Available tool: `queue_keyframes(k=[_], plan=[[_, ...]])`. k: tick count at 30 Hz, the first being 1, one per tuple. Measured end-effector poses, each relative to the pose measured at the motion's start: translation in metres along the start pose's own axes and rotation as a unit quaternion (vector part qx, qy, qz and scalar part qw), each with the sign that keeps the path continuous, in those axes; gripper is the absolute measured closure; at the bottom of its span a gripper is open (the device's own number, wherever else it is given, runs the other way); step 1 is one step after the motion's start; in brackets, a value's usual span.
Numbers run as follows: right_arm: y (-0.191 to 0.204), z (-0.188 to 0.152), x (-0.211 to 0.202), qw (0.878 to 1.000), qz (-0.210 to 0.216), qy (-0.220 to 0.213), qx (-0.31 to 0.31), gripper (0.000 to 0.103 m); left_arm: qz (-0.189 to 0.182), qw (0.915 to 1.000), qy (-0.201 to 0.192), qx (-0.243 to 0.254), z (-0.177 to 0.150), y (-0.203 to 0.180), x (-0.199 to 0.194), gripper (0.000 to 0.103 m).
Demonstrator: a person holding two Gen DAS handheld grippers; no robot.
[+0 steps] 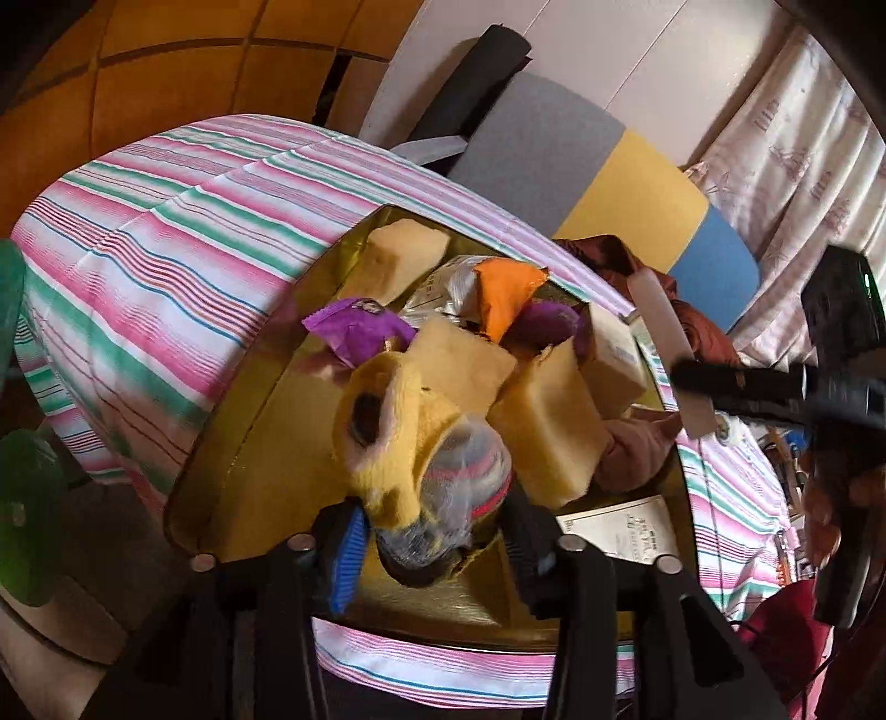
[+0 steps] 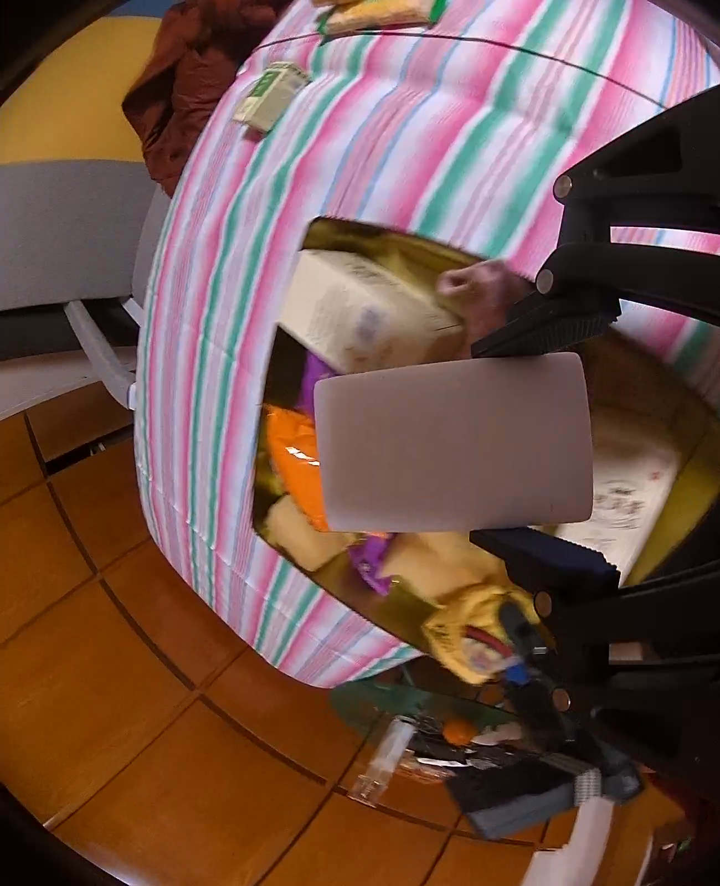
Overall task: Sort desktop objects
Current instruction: 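Carry the yellow sock and white sponge toward the gold tray with both tools, then open the left tool to drop the yellow sock in the tray while the right drops the white sponge, then move both empty tools back over the table toward the remaining items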
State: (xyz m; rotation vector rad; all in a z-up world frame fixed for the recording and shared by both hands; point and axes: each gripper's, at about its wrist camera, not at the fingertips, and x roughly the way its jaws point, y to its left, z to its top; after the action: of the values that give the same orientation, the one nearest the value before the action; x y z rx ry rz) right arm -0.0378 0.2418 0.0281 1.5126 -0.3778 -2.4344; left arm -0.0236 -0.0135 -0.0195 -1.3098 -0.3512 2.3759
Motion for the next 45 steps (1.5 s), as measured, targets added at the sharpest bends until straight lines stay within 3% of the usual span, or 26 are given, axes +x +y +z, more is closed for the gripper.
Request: queue_keyframes(k=[2, 4, 9, 14, 17, 19, 21, 26, 31, 35, 39, 45], plan=[[0.004, 0.011, 0.008, 1.0, -0.001, -0.008, 0.002, 0.041, 0.028, 0.9996, -0.006, -0.003, 0.002, 0.002, -0.002, 0.047], [0.004, 0.018, 0.014, 1.0, -0.007, -0.011, 0.009, 0.024, 0.049, 0.9987, -0.009, -0.01, 0.005, 0.007, -0.005, 0.046], [0.0, 0.02, 0.01, 1.0, 0.001, -0.018, 0.02, 0.024, 0.044, 0.9972, -0.024, -0.055, 0.005, 0.028, -0.017, 0.046], [0.003, 0.013, 0.001, 0.999, -0.036, -0.034, -0.004, 0.024, 0.038, 0.9969, -0.032, -0.061, 0.005, 0.028, -0.019, 0.046], [0.01, 0.014, 0.003, 0.993, -0.1, -0.046, -0.038, 0.036, 0.081, 0.9957, -0.029, -0.035, 0.003, 0.023, -0.014, 0.049], [0.012, 0.017, 0.01, 0.989, -0.128, -0.047, -0.054, 0.045, 0.085, 0.9952, -0.031, -0.037, 0.005, 0.021, -0.015, 0.049], [0.012, 0.02, 0.023, 0.986, -0.146, -0.037, -0.067, 0.046, 0.092, 0.9943, -0.037, -0.038, 0.008, 0.018, -0.019, 0.049], [0.022, 0.021, 0.04, 0.985, -0.134, -0.027, -0.102, 0.049, 0.073, 0.9947, -0.049, -0.052, 0.014, 0.016, -0.028, 0.048], [0.01, 0.019, 0.009, 0.991, -0.092, -0.062, -0.073, 0.046, 0.066, 0.9942, -0.057, -0.062, 0.014, 0.013, -0.038, 0.047], [-0.004, 0.014, -0.011, 0.99, -0.1, -0.077, -0.06, 0.043, 0.051, 0.995, -0.052, -0.069, 0.016, 0.008, -0.036, 0.047], [-0.035, 0.001, -0.035, 0.99, -0.11, -0.085, -0.026, 0.032, 0.044, 0.9967, -0.043, -0.053, 0.015, -0.007, -0.032, 0.047], [-0.091, -0.023, -0.048, 0.989, -0.13, -0.059, 0.038, 0.028, 0.026, 0.9991, -0.022, -0.027, 0.012, -0.038, -0.021, 0.047]])
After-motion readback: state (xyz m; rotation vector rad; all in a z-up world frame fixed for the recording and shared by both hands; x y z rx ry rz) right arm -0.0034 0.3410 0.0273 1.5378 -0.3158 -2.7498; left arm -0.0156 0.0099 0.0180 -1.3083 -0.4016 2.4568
